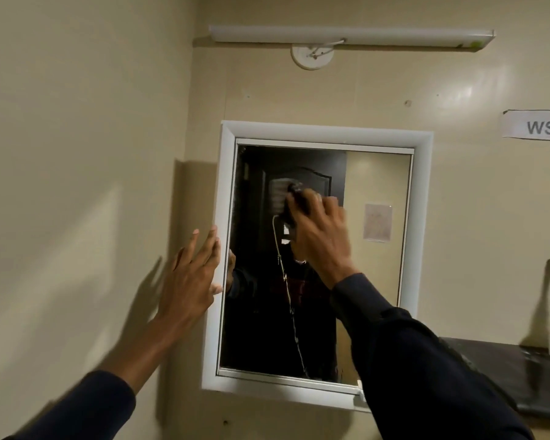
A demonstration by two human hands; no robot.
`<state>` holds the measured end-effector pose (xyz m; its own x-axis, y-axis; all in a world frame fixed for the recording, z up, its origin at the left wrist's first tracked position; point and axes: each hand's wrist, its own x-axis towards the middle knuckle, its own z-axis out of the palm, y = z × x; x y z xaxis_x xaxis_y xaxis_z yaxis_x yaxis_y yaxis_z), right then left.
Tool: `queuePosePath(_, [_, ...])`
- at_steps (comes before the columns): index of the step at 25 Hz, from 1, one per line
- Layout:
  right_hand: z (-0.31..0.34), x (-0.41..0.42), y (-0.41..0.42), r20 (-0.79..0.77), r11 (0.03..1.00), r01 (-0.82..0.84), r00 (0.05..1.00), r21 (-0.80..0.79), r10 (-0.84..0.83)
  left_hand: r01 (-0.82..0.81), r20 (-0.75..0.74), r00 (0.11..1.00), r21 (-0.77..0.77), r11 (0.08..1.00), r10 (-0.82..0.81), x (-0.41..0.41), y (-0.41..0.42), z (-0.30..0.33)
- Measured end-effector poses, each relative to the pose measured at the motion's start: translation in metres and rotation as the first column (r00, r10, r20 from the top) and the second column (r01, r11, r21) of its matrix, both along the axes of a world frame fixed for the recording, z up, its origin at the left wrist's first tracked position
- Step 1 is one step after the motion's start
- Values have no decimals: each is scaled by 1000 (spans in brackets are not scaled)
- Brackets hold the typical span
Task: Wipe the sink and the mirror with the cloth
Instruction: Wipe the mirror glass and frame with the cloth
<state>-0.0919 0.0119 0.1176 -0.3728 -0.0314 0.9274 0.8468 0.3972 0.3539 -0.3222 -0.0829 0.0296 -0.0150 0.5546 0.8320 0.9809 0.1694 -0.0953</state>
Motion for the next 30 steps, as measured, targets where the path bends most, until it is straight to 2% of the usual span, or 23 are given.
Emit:
queuePosePath(2, [-5,49,8,-262,997,62,962,-50,-73,7,-6,1000,9,1000,-7,0,0,1])
queuePosePath(4, [-16,82,12,-493,992,63,863,-112,-111,18,-16,1000,22,1000,-18,-2,1,1])
queuePosePath(7, [-28,82,8,-665,983,-10,738,-183,-116,30,-12,999,19,999,-30,-1,1,1])
queuePosePath(10, [-24,49,-2,-748,974,-79,655,-213,-111,29,-7,1000,-3,1000,-30,0,1,1])
queuePosePath(11, [-22,33,-6,-732,972,-84,673,-219,-107,25,-12,1000,-4,1000,-25,-1,1,1])
queuePosePath(13, [-23,-7,-11,-628,965,-93,774,-245,-85,27,-25,999,3,1000,-27,-3,-1,1])
queuePosePath(17, [-44,-99,-34,-301,976,-83,953,-201,19,70,13,997,9,998,-70,-1,-3,1])
queuePosePath(20, [-62,-127,-43,-128,976,-64,991,-209,38,98,30,995,-30,995,-97,-5,0,-1])
queuePosePath(25, [-62,-79,-27,50,994,-82,995,-69,85,57,25,998,-9,998,-57,-4,0,0])
queuePosePath(27, [-62,-36,-14,-7,995,-54,999,-81,53,66,7,998,3,998,-66,-4,-1,0])
queuePosePath(30, [-65,44,3,-331,990,1,942,-144,-49,60,-5,998,20,998,-59,-3,0,1])
